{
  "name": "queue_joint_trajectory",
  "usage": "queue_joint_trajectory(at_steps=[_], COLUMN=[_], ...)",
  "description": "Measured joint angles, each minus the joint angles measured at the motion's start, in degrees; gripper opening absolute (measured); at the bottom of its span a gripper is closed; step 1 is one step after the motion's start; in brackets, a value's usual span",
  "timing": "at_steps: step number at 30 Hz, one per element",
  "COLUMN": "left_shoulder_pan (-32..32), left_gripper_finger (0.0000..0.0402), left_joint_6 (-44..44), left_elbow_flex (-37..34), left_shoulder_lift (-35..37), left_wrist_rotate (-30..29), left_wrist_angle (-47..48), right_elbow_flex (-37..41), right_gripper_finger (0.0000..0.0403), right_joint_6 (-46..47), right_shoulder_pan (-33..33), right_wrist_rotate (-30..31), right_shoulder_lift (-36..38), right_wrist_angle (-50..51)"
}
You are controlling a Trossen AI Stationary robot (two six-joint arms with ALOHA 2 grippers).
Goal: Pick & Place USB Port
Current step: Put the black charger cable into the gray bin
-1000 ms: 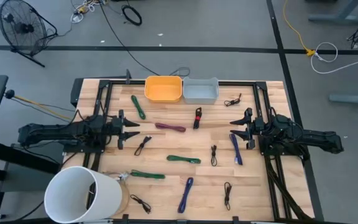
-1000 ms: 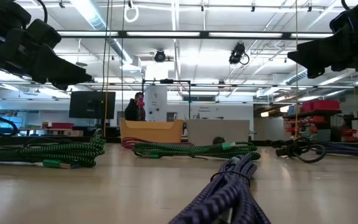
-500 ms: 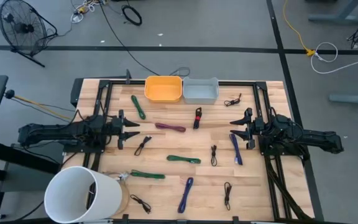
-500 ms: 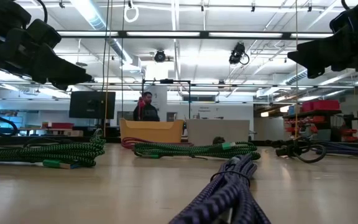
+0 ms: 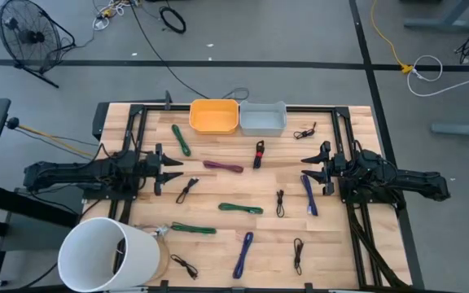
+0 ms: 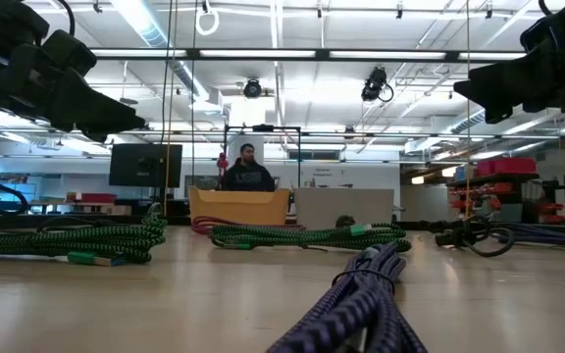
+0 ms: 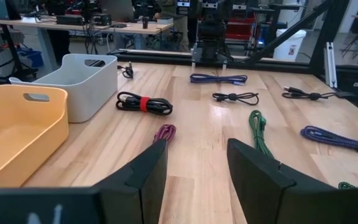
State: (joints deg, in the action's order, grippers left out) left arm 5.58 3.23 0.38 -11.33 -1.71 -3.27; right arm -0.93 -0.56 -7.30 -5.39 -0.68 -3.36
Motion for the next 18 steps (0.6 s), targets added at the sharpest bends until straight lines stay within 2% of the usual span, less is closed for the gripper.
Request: queue_joint_trajectory(at_steps=[8,10,14,18], left_shoulder_pan=[0.02,0.01,0.02,0.02], left_gripper_finger=[0.0174,0.0174,0.0174,0.0174], left_joint_6=[0.87,3.61,10.45,10.87], left_elbow_flex=[0.0,0.0,0.01,0.02], left_shoulder_lift=[0.0,0.0,0.0,0.0], left_wrist_rotate=[0.01,0.27,2.85,5.99], left_wrist_angle=[-0.18,-0.61,-0.54,-0.28], right_elbow_flex=[0.0,0.0,0.0,0.0], right_gripper_finger=[0.0178,0.0178,0.0178,0.0178], right_joint_6=[0.01,0.01,0.0,0.01], right_shoulder_pan=[0.01,0.01,0.01,-0.01], right_wrist_rotate=[0.0,0.0,0.0,0.0], right_shoulder_lift=[0.0,0.01,0.01,0.01], right_wrist_angle=[0.0,-0.01,-0.01,0.0])
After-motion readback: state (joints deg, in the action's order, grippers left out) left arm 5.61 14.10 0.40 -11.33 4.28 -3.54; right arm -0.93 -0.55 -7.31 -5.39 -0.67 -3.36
